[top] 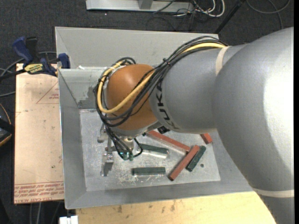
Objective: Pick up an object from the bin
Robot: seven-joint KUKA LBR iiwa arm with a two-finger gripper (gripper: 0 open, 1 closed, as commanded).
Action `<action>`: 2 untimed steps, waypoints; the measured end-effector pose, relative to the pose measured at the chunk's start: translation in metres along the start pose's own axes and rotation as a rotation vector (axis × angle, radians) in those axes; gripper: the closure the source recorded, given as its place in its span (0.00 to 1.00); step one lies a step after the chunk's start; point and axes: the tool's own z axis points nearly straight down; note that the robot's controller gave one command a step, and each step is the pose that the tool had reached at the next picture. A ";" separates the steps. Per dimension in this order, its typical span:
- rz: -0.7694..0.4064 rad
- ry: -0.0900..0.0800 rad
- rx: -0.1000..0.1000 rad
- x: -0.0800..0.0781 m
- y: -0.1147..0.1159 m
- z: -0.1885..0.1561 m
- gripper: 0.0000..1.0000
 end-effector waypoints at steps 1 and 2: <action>0.003 -0.007 -0.001 -0.002 -0.001 -0.004 0.00; -0.087 -0.004 -0.003 -0.003 -0.029 -0.022 0.00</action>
Offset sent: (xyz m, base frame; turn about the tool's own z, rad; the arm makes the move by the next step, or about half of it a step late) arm 0.0100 -0.0755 0.0502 -0.1718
